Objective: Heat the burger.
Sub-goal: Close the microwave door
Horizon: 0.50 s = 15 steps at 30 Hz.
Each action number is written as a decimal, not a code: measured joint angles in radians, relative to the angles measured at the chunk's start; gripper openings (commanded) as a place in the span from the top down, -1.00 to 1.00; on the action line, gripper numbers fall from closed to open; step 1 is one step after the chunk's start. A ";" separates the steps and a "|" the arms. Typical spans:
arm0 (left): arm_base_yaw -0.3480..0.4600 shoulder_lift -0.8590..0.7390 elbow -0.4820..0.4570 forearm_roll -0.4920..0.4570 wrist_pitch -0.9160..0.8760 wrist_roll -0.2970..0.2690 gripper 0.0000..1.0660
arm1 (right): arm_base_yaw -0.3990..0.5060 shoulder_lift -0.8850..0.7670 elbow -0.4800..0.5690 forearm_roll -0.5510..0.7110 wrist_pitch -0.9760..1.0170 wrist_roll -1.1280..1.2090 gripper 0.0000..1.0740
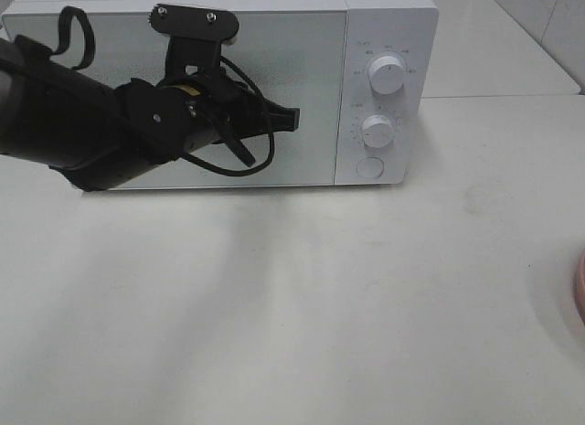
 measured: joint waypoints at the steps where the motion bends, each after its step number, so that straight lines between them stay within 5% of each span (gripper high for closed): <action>1: 0.000 -0.032 0.015 -0.002 0.011 0.012 1.00 | 0.000 0.000 0.000 0.000 0.000 0.000 -0.40; 6: -0.001 -0.098 0.072 -0.009 0.098 0.018 0.91 | 0.000 0.000 0.000 0.000 0.000 0.000 -0.40; 7: -0.001 -0.125 0.106 -0.020 0.165 0.018 0.61 | 0.000 0.000 0.000 0.000 0.000 0.000 -0.40; 8: -0.001 -0.125 0.106 -0.020 0.165 0.018 0.61 | 0.000 0.000 0.000 0.000 0.000 0.000 -0.40; 9: -0.001 -0.148 0.141 -0.022 0.227 0.018 0.09 | 0.000 0.000 0.000 0.000 0.000 0.000 -0.40; 10: -0.001 -0.148 0.141 -0.022 0.227 0.018 0.09 | 0.000 0.000 0.000 0.000 0.000 0.000 -0.40; 11: -0.001 -0.161 0.157 -0.023 0.259 0.018 -0.25 | 0.000 0.000 0.000 0.000 0.000 0.000 -0.40; 12: -0.001 -0.185 0.182 -0.023 0.318 0.018 -0.87 | 0.000 0.000 0.000 0.000 0.000 0.000 -0.40; 15: -0.001 -0.196 0.192 -0.023 0.350 0.018 -0.90 | 0.000 0.000 0.000 0.000 0.000 0.000 -0.40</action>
